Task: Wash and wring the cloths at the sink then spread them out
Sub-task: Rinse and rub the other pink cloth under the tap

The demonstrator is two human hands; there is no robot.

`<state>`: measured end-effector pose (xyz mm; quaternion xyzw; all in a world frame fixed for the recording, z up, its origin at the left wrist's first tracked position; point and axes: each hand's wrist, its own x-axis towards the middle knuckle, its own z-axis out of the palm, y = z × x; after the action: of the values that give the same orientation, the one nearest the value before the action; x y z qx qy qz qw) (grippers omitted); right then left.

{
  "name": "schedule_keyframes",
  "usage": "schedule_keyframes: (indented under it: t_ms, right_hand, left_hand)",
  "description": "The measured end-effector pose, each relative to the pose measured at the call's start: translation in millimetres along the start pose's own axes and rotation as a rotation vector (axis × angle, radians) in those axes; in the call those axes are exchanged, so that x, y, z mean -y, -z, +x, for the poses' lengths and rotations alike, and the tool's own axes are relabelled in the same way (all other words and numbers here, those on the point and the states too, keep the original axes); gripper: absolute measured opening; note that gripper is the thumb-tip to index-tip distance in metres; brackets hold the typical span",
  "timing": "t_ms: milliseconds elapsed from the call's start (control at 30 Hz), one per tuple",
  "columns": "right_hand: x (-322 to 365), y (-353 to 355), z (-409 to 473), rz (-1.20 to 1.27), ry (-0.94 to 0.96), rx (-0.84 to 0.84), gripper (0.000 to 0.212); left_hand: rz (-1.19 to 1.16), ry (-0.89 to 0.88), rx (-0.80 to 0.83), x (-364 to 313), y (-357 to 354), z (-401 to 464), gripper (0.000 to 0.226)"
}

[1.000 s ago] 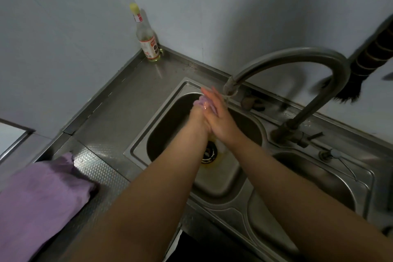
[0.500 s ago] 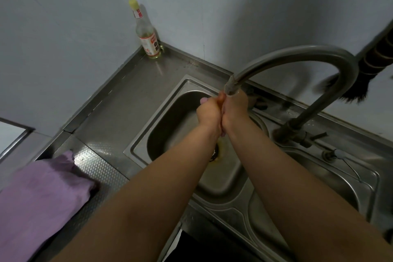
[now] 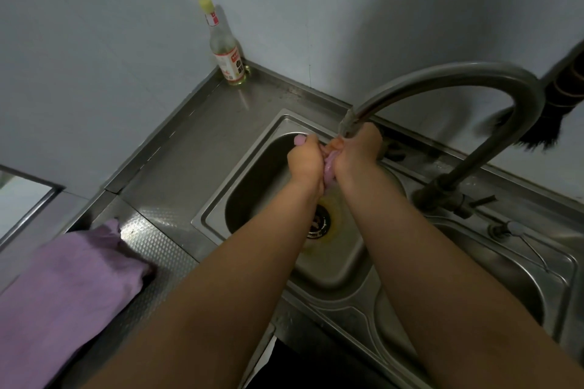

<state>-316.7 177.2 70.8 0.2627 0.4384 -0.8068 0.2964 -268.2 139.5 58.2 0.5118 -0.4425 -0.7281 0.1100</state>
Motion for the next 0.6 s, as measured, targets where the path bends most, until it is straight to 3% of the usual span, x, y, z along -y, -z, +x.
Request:
schedule_keyframes:
  t_ms: [100,133,233,333,467,533,600]
  right_hand:
    - [16.7,-0.3,-19.5,0.226,-0.142,0.181,0.034]
    - [21.7,1.7,-20.9,0.188,-0.16,0.254,0.033]
    - [28.1,17.4,-14.7,-0.214,-0.079,0.399,0.023]
    - [32.1,47.5,-3.2,-0.596,-0.062,0.539,0.019]
    - [37.3,79.1,1.5,-0.962,-0.218,0.736,0.047]
    - [37.2,86.5,1.4,-1.015,-0.289,0.808,0.051]
    - [33.7,87.5,-2.9,-0.906,-0.332,0.787,0.041]
  left_hand:
    - [0.002,0.019,0.143,-8.3,9.7,3.3,0.019]
    - [-0.024,0.029,0.208,-11.6,15.1,5.8,0.021]
    - [-0.122,0.072,0.326,-20.9,33.1,18.1,0.062]
    - [-0.172,0.096,0.367,-37.9,51.6,16.8,0.031]
    - [-0.191,0.089,0.389,-43.3,66.1,21.3,0.036]
    - [-0.184,0.088,0.41,-44.0,68.3,18.4,0.022]
    - [-0.176,0.086,0.486,-45.7,70.0,15.6,0.017]
